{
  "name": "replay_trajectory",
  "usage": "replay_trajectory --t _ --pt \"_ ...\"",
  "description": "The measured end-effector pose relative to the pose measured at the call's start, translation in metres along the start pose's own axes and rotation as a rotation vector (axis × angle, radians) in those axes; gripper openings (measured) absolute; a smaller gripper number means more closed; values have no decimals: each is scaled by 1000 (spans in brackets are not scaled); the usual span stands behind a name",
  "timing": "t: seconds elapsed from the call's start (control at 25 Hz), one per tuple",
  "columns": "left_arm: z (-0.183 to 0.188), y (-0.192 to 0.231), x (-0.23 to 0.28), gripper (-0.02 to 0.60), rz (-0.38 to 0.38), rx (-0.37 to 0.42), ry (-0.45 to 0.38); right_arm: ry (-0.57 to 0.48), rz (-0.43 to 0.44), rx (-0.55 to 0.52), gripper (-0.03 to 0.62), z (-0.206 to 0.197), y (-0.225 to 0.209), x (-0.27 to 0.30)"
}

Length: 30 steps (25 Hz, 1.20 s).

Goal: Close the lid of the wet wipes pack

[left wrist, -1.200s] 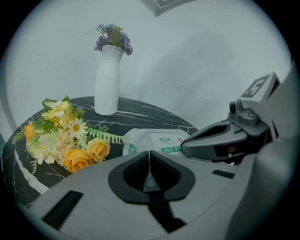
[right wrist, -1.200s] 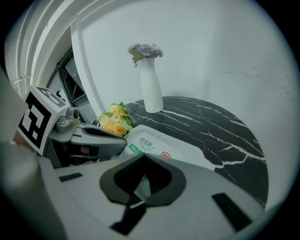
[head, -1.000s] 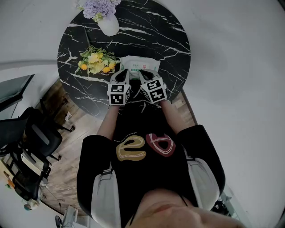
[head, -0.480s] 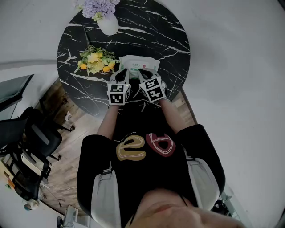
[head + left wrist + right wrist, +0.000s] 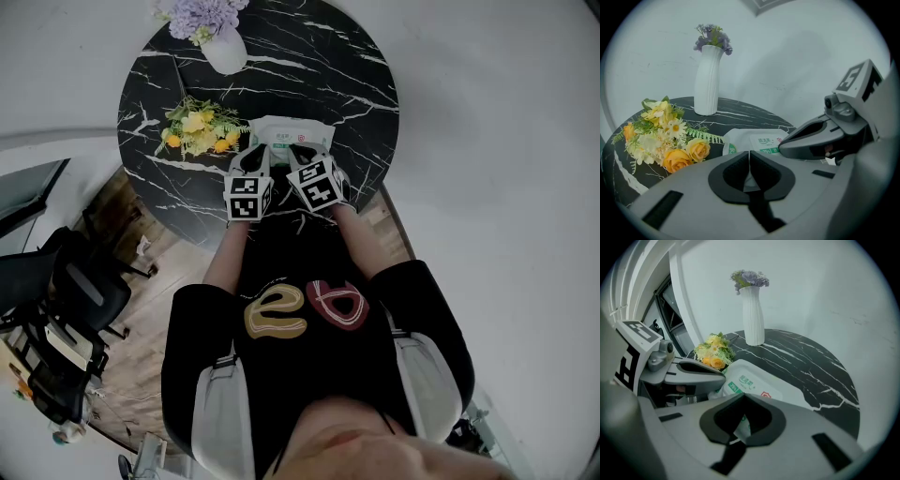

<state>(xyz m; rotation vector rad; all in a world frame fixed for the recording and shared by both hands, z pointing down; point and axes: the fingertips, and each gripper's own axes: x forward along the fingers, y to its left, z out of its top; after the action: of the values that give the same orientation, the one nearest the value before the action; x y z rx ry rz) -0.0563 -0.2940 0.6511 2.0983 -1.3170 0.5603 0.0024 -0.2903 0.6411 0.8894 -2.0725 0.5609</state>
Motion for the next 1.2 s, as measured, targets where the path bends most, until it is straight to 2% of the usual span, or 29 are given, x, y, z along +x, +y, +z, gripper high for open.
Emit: replay_trajectory --t 0.24,0.48,0.72,0.84,0.92,1.0,1.2 --pt "0 0 0 23 -4 -9 1 -8 10 22 11 -1 1 1" --pt "-1 1 0 23 -3 -20 10 -45 -19 68 11 -4 -1 2" --pt "0 -1 -4 23 17 -27 -5 -98 82 282 14 -1 -5 -3" --pt "7 -1 -10 23 12 -51 -44 -168 37 288 18 4 -6 -11" --pt "15 -3 -16 23 3 -55 -79 -215 15 274 50 9 -5 -19" --pt "24 -4 -23 23 -4 -50 -116 -248 15 269 81 15 -4 -28" --pt "44 -12 -46 23 -47 8 -186 -350 45 297 83 27 5 -53"
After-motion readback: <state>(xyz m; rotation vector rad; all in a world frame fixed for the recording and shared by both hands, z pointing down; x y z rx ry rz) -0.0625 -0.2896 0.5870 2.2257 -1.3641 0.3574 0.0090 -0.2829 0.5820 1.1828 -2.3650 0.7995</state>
